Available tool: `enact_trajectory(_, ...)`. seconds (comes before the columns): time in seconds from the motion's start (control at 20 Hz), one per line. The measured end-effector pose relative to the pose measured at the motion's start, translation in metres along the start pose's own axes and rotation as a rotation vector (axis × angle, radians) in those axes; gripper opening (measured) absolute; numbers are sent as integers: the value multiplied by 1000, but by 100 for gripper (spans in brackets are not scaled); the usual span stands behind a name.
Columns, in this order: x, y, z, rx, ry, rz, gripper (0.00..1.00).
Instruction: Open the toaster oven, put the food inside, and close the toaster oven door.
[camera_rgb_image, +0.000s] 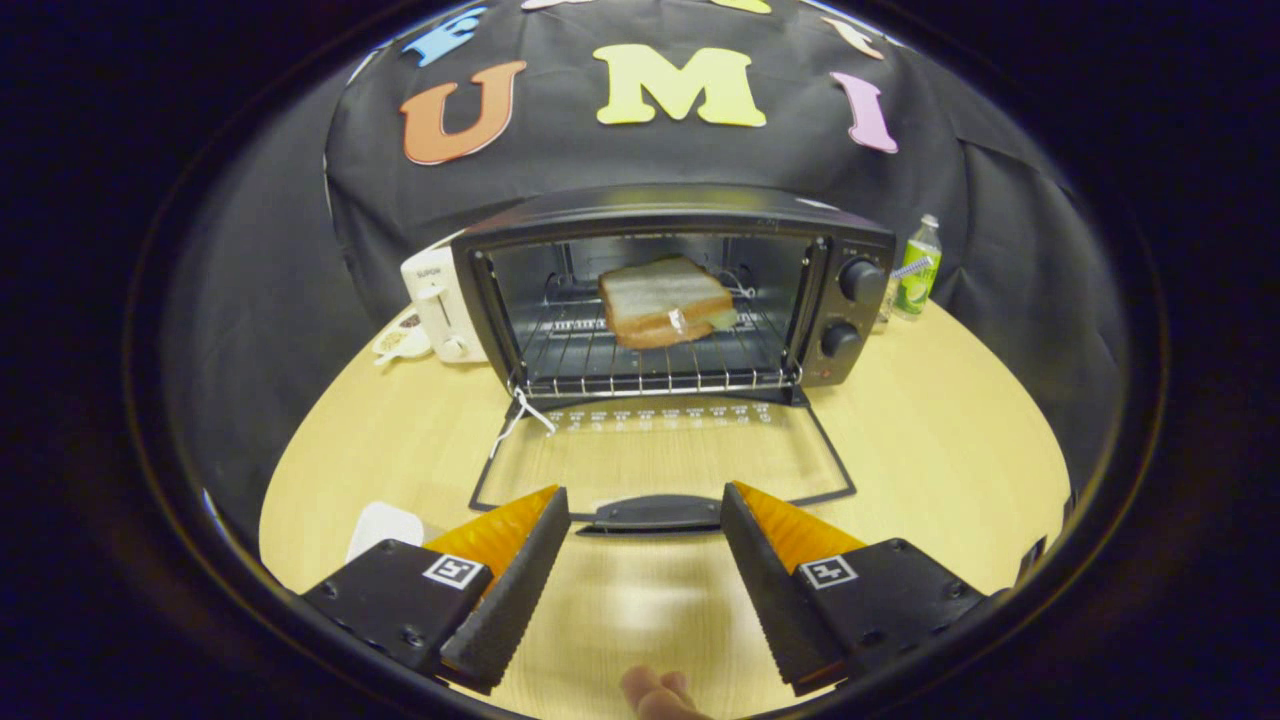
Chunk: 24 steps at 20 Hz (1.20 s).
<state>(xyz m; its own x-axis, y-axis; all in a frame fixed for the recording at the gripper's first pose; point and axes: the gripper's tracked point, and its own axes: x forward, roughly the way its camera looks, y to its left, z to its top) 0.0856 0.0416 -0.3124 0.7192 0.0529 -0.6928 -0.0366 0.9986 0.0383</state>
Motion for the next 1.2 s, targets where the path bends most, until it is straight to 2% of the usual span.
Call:
enact_trajectory(0.2, 5, 1, -24, 1, 54, 2, 99)
enact_trajectory(0.7, 28, -6, -43, 66, 115, -13, 99)
enact_trajectory(0.95, 26, -9, -35, 56, 92, -34, 98)
enact_trajectory(1.2, 20, -10, -22, 5, 13, -44, 99)
